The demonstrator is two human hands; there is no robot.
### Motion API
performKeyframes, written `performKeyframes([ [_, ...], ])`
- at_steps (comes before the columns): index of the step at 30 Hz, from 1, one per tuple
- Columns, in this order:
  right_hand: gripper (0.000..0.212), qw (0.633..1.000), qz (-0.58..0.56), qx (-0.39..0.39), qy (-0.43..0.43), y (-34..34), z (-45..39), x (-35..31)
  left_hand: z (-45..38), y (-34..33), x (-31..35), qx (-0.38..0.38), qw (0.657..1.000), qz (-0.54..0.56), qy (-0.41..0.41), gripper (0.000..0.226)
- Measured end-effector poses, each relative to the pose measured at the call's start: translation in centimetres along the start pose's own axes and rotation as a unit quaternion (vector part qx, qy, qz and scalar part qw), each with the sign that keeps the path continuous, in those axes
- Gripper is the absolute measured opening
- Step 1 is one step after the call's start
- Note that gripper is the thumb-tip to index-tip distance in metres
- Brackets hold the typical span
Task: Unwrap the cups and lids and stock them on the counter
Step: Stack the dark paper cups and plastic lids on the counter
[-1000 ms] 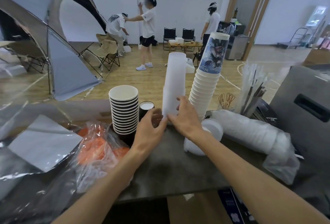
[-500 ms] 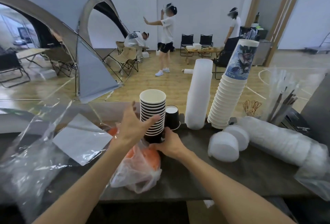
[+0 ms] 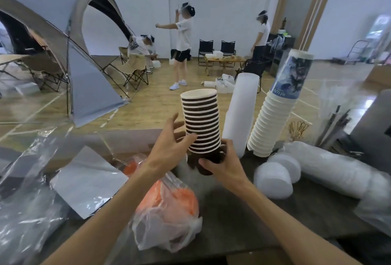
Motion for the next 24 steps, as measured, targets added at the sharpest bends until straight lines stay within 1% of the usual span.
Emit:
performKeyframes([
  [1,0.070,1.000,-0.004,0.011,0.006,1.0,0.4,-0.1,0.3,0.3,0.1,0.008,0.997,-0.066,-0.047,0.090],
  [2,0.069,1.000,0.000,0.021,0.012,2.0,0.9,-0.2,0.6,0.7,0.1,0.039,0.980,-0.166,-0.105,0.096],
  [3,0.069,0.999,0.013,0.027,0.019,2.7,1.4,-0.3,0.9,1.0,-0.1,0.073,0.946,-0.261,-0.177,0.097],
  [4,0.070,0.999,0.026,0.029,0.025,3.2,2.0,-0.3,1.2,1.0,-0.4,0.093,0.906,-0.334,-0.242,0.096],
  [5,0.070,0.998,0.038,0.031,0.032,3.6,2.5,-0.2,1.4,0.8,-0.8,0.097,0.880,-0.372,-0.279,0.093],
  [6,0.070,0.998,0.050,0.031,0.039,3.9,2.9,-0.2,1.5,0.5,-1.1,0.101,0.865,-0.396,-0.291,0.090],
  [8,0.069,0.996,0.072,0.031,0.045,4.1,3.5,-0.3,1.4,-0.1,-1.4,0.112,0.841,-0.444,-0.288,0.091],
  [9,0.069,0.995,0.081,0.032,0.045,4.3,3.7,-0.3,1.4,-0.4,-1.4,0.106,0.833,-0.461,-0.288,0.093],
  [10,0.069,0.994,0.091,0.034,0.043,4.6,3.8,-0.3,1.4,-0.7,-1.4,0.094,0.831,-0.465,-0.289,0.092],
  [12,0.069,0.992,0.117,0.033,0.041,5.0,4.1,-0.3,1.8,-1.1,-1.5,0.068,0.834,-0.467,-0.284,0.090],
  [14,0.069,0.987,0.151,0.036,0.047,5.4,4.5,-0.6,2.1,-1.4,-1.8,0.058,0.833,-0.477,-0.274,0.089],
  [16,0.071,0.981,0.176,0.053,0.068,6.0,4.9,-1.5,1.9,-1.5,-2.2,0.052,0.843,-0.472,-0.253,0.092],
  [18,0.074,0.978,0.167,0.078,0.098,6.7,5.2,-3.1,1.7,-1.6,-2.3,0.059,0.870,-0.434,-0.227,0.096],
  [20,0.076,0.975,0.137,0.111,0.136,7.4,5.3,-5.7,1.2,-2.1,-2.1,0.078,0.911,-0.357,-0.194,0.097],
  [22,0.078,0.964,0.121,0.143,0.189,7.6,4.7,-9.1,0.1,-3.0,-2.1,0.096,0.955,-0.241,-0.143,0.094],
  [24,0.077,0.949,0.120,0.162,0.243,7.1,3.5,-12.6,-1.7,-4.0,-1.7,0.105,0.984,-0.115,-0.091,0.087],
])
Point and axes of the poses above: each hand's wrist, its own z-axis away from the middle knuckle, its own y-axis out of the back of the hand, x = y × z, the point moved 4 cm from there along -z, towards the middle knuckle, and after that the axes turned 7 degrees about -y, right-handed, at the moved point
